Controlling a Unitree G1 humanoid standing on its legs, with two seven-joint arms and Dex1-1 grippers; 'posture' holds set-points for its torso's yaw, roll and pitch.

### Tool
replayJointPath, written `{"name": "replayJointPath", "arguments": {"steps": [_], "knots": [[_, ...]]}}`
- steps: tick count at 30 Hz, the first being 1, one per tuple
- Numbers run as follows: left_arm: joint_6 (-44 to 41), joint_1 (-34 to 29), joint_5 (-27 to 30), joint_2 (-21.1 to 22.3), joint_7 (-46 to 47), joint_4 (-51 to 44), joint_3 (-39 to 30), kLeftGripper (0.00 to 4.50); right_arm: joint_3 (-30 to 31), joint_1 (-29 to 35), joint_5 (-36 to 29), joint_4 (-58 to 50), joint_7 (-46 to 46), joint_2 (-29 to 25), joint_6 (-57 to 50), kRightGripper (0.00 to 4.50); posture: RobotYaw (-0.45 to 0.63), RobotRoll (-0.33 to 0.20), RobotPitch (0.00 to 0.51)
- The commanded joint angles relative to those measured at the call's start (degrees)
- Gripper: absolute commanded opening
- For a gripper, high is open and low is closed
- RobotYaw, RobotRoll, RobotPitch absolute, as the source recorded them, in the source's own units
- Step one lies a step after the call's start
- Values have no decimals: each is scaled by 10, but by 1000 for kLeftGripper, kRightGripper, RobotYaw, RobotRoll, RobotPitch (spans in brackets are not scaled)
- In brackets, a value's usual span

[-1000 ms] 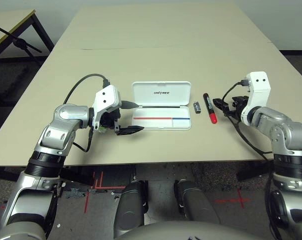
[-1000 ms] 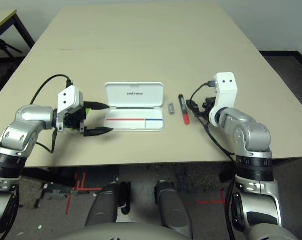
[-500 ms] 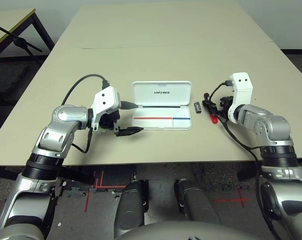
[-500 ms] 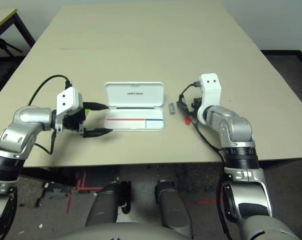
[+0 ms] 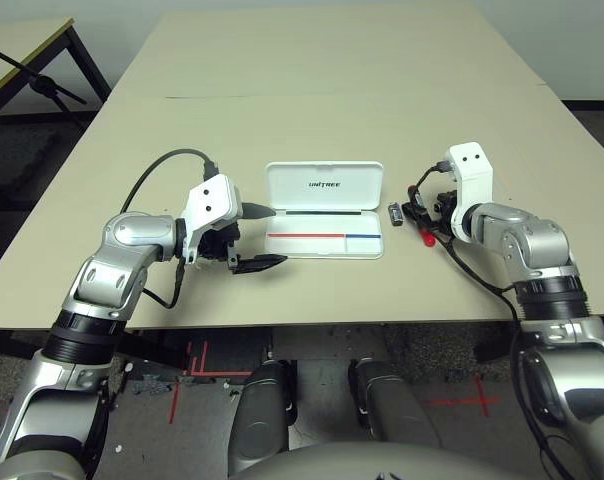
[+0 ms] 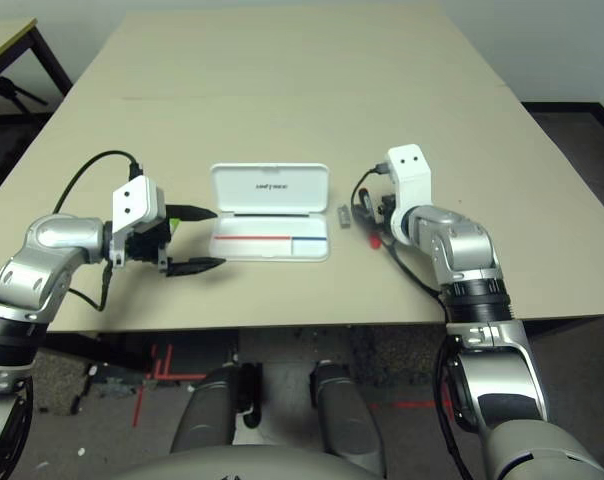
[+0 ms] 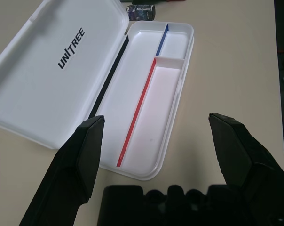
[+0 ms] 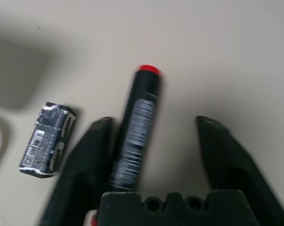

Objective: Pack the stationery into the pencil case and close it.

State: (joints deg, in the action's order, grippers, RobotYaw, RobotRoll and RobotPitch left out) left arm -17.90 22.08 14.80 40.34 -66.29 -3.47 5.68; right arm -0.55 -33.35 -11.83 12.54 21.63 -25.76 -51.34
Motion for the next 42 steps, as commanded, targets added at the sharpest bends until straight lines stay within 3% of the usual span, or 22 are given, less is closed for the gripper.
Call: {"name": "replayJointPath", "arguments": {"steps": [1, 6, 7, 15, 22, 31, 36, 42], "knots": [[-2, -8, 3, 1, 5, -6, 2, 4500, 11, 7, 8, 16, 11, -7, -15, 2417, -22, 0, 114], [-1, -10, 3, 0, 6, -8, 4, 4500, 4, 3, 11, 18, 21, -19, -15, 621, -26, 0, 112], [-1, -10, 3, -1, 5, -8, 5, 4500, 3, 0, 11, 20, 24, -23, -16, 553, -26, 0, 112], [1, -4, 2, -1, 2, -2, 8, 4500, 15, -22, 5, 22, 96, -74, -11, 554, -34, 0, 114], [2, -2, 1, 3, -1, -1, 6, 4500, 63, -44, -6, 0, 246, -155, 12, 554, -34, 0, 114], [1, 1, 3, 7, -4, -1, 5, 4500, 122, -67, -4, -25, 460, -232, 149, 554, -28, 0, 116], [1, 1, 3, 9, -5, -1, 5, 4500, 144, -92, 5, -23, 525, -220, 200, 554, -22, 0, 115], [2, -2, 2, 12, -8, -4, 7, 4500, 173, -135, 15, -3, 558, -167, 246, 554, -18, 0, 114]]}}
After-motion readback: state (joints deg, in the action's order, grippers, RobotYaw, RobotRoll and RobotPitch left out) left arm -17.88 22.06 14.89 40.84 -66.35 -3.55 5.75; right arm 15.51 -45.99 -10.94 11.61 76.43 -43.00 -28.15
